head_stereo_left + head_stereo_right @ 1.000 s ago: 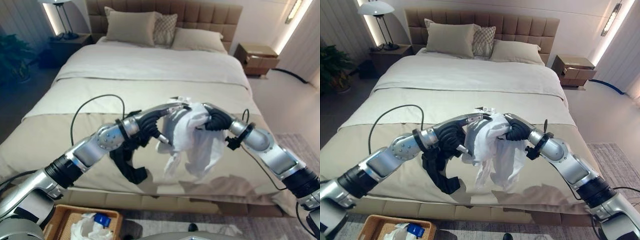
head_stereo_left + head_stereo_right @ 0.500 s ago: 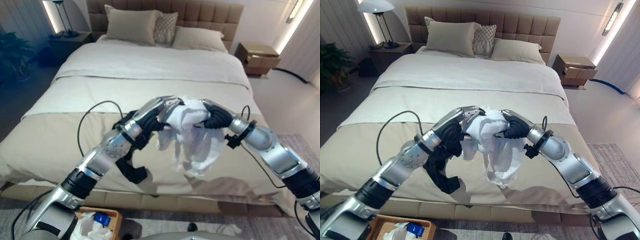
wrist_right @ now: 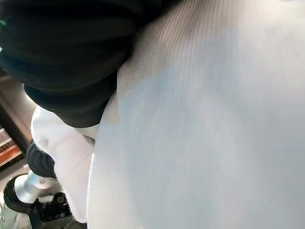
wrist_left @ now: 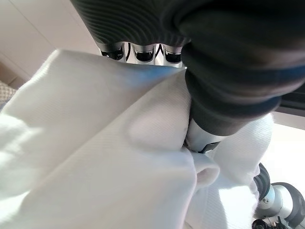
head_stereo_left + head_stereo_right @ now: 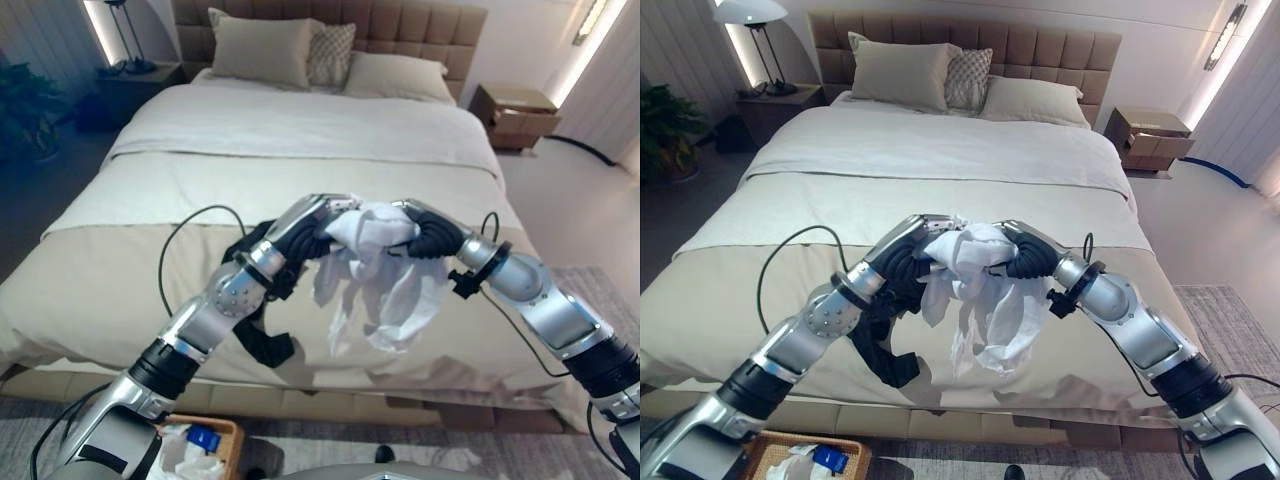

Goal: Pick up clothes into the bucket

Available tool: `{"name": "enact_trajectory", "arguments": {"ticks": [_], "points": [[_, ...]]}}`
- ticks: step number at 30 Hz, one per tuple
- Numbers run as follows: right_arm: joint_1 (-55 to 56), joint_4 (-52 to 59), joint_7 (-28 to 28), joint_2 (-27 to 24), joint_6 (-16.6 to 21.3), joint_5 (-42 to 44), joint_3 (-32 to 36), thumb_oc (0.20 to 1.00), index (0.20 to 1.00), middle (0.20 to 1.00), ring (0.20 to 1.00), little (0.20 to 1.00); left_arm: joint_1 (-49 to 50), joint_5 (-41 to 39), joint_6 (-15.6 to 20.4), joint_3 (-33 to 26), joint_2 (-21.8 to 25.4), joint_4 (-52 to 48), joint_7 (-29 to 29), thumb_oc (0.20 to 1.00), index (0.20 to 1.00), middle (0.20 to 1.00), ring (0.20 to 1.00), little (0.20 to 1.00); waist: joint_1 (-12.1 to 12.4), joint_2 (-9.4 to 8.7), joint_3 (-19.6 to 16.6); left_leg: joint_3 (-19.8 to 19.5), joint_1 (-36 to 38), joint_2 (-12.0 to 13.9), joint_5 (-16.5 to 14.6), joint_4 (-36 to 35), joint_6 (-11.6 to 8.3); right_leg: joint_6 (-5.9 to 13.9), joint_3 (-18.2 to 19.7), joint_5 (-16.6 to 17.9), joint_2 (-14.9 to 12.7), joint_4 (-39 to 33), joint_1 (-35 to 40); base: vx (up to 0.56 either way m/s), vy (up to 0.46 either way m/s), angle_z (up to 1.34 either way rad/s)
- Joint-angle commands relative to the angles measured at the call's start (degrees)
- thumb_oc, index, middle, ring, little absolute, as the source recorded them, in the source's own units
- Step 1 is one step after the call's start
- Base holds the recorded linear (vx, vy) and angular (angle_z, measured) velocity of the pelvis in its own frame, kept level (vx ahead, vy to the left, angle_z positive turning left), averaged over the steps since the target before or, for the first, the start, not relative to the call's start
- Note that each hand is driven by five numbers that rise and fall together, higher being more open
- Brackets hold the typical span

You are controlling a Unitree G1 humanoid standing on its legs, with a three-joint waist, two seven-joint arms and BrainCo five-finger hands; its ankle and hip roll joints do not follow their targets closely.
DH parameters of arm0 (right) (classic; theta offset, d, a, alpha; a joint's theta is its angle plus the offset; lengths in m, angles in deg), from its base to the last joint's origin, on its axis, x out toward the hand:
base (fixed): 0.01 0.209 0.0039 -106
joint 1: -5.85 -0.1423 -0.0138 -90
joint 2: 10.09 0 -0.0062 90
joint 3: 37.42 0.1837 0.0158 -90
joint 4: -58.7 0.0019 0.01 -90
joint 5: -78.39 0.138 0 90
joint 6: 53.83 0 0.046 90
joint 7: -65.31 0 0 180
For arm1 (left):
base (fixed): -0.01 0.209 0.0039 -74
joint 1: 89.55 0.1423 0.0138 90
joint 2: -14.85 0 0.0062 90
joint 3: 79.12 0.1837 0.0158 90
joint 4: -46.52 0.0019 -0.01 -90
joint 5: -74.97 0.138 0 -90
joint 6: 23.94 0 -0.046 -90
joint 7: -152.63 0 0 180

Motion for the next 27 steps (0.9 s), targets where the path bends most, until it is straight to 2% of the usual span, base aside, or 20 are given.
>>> {"name": "enact_trajectory", "arguments": {"ticks": [1, 2, 3, 12, 27], "points": [[-3.53, 7.51, 2.49, 3.78, 4.96, 6.38, 5.62, 0.2, 0.2, 0.2, 0.2, 0.2, 0.21, 0.66, 0.6, -0.72, 0.48, 4.69, -0.95, 0.2, 0.2, 0.2, 0.2, 0.2, 0.51, -3.62, -1.87, 0.02, -2.54, 0.34, -3.22, 5.55, 0.57, 4.88, -2.62, 0.48, -5.66, 4.29, -0.64, 0.0, 0.0, 0.0], [-3.53, 7.51, 2.49, 3.78, 4.96, 6.39, 5.62, 0.473, 0.473, 0.473, 0.473, 0.473, 0.22, 0.67, 0.61, -0.71, 0.48, 4.7, -0.96, 0.2, 0.2, 0.2, 0.2, 0.2, 0.51, -3.62, -1.87, 0.02, -2.54, 0.34, -3.21, 5.54, 0.58, 4.88, -2.62, 0.48, -5.66, 4.29, -0.64, 0.0, 0.0, 0.0], [-3.23, 7.3, 2.79, 3.94, 5.09, 6.19, 5.75, 1.0, 1.0, 1.0, 1.0, 1.0, 0.42, 0.72, 0.53, -0.96, 0.56, 4.69, -1.19, 0.2, 0.2, 0.2, 0.2, 0.2, 0.52, -3.63, -1.83, 0.0, -2.5, 0.3, -3.21, 5.55, 0.6, 4.87, -2.62, 0.53, -5.69, 4.33, -0.66, 0.0, 0.0, 0.0], [-1.53, 6.46, 3.31, 4.65, 5.26, 5.41, 6.41, 1.0, 1.0, 1.0, 1.0, 1.0, 2.37, 2.1, 0.61, -3.46, 0.74, 4.87, -3.57, 0.2, 0.2, 0.2, 0.2, 0.2, 0.66, -3.75, -1.92, 0.01, -2.39, 0.23, -3.27, 5.45, 0.64, 4.87, -2.63, 0.55, -5.71, 4.29, -0.65, 0.0, 0.0, 0.0], [4.79, 3.49, 3.41, 6.4, 5.66, 10.51, 9.06, 1.0, 1.0, 1.0, 1.0, 1.0, 10.76, -0.57, -0.27, -14.93, -3.98, 5.59, -13.24, 0.2, 0.2, 0.2, 0.2, 0.2, 1.3, -4.02, -1.8, -0.12, -2.47, 0.32, -3.18, 5.51, 0.53, 4.6, -2.95, 0.31, -5.59, 4.37, -0.52, 0.0, 0.0, 0.0]]}}
